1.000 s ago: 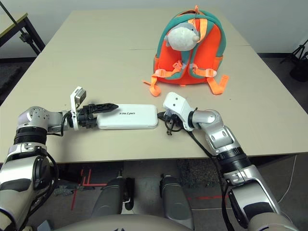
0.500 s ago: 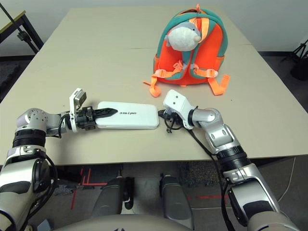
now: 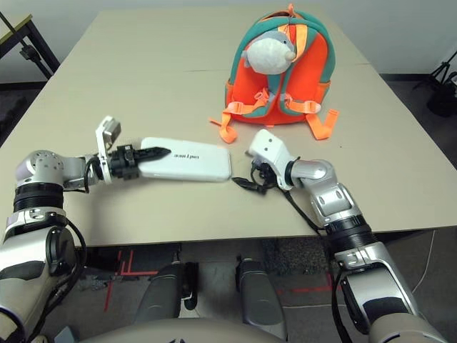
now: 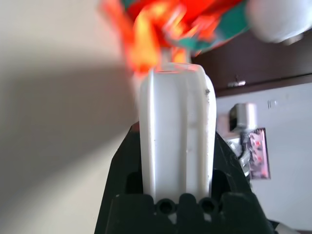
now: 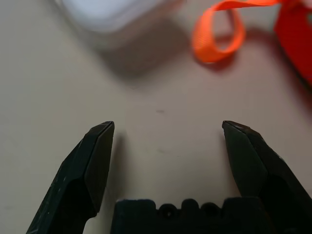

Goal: Put the pencil case into the backpack and zip it.

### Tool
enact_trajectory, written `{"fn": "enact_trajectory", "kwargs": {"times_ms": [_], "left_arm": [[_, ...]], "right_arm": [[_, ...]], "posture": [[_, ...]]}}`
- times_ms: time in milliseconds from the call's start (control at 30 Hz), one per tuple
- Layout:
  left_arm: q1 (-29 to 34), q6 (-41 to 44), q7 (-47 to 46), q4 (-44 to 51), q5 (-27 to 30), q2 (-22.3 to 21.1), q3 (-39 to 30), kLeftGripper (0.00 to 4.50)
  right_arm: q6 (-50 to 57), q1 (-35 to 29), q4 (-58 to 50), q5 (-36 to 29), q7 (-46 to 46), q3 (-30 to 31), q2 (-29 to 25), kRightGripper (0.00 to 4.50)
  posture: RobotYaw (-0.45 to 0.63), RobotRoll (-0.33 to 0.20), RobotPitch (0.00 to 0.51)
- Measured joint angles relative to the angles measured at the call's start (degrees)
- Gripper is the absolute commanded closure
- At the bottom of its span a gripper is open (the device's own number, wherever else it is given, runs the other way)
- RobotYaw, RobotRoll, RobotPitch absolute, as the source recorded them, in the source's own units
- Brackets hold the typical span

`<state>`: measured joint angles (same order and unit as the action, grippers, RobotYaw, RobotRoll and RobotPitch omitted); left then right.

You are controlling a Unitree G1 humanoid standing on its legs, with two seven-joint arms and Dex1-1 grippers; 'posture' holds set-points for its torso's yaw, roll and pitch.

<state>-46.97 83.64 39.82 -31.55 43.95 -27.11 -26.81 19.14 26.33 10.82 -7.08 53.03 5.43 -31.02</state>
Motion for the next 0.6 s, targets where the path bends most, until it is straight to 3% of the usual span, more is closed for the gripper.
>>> {"fn": "enact_trajectory", "kwargs": {"times_ms": [333, 600], "left_arm": [[-7.4, -2.5, -3.4, 7.1, 3.7, -0.8, -6.5, 3.22], [-11.7, -17.3, -5.4, 7.9, 3.2, -1.3, -7.6, 3.22]], "right_arm": [[12.0, -0.5, -6.0, -9.7, -8.9, -15.5, -1.4, 0.0], [17.0, 7.1, -6.2, -13.8, -20.2, -21.0, 2.5, 0.0]], "posture": [[-0.15, 0.0, 0.132], [-0.16, 0.0, 0.13]]}}
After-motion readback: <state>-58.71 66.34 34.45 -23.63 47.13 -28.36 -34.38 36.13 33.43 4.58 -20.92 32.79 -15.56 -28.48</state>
